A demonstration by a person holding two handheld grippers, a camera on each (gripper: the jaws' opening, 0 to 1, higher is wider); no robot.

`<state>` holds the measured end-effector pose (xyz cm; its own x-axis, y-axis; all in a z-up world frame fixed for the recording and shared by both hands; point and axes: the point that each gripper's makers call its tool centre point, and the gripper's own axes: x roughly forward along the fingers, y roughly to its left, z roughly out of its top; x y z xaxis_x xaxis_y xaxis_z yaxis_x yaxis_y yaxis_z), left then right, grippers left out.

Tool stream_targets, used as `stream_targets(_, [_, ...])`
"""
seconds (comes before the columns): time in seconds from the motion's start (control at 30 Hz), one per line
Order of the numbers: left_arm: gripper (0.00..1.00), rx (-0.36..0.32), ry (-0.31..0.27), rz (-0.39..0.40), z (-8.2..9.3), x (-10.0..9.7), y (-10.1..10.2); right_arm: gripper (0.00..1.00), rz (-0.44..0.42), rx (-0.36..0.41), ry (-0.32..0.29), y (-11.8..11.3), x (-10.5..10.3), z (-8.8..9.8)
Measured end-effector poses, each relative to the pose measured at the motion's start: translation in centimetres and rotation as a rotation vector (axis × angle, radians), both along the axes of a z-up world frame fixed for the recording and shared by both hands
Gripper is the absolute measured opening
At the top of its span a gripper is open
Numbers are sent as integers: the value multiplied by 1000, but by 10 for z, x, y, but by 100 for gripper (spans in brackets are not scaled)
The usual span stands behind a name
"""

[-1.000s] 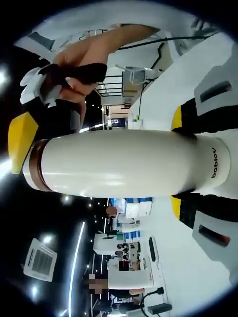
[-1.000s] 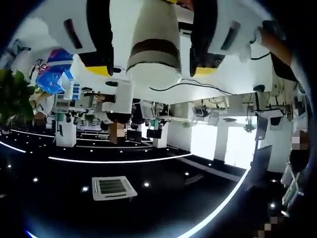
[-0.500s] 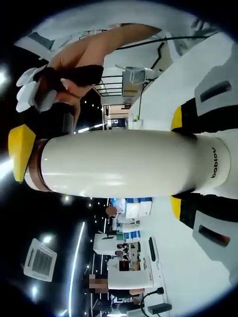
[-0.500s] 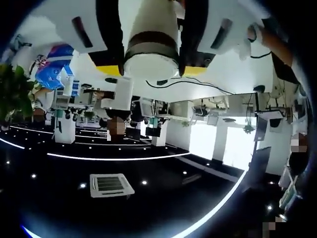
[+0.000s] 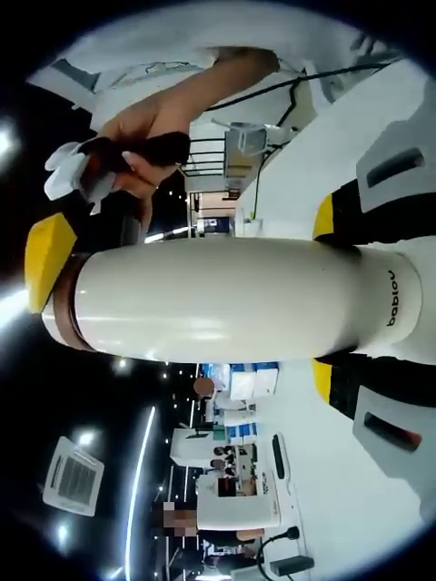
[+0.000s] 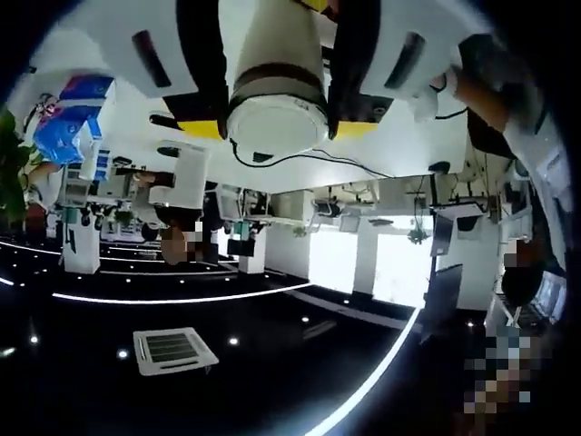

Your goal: Grasp the water cup twist off the cup lid place the cup lid on the table

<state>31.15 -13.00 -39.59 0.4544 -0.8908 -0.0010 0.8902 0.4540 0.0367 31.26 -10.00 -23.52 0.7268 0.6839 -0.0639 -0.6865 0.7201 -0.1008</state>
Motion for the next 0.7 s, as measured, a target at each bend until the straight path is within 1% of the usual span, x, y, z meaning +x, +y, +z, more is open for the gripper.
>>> stream_targets(0.03, [48, -1, 1, 1, 0, 0, 0, 45, 23, -8, 3, 1, -1, 0])
stream_targets(0.17, [48, -2, 3, 1, 0, 0, 0, 45, 45, -13, 5, 2, -2, 0])
stream_targets(0.2, [48, -1, 0, 1, 0, 1, 1, 45, 114, -15, 19, 0, -5, -1])
stream_targets(0.33, [48, 1, -3, 1, 0, 2, 2, 45, 188, -34, 32, 1, -8, -3])
stream_targets(0.4, [48, 1, -3, 1, 0, 3, 2, 45, 233, -49, 53, 1, -9, -5])
stream_targets(0.7, [48, 1, -4, 1, 0, 4, 3, 45, 357, -117, 112, 3, -12, -11])
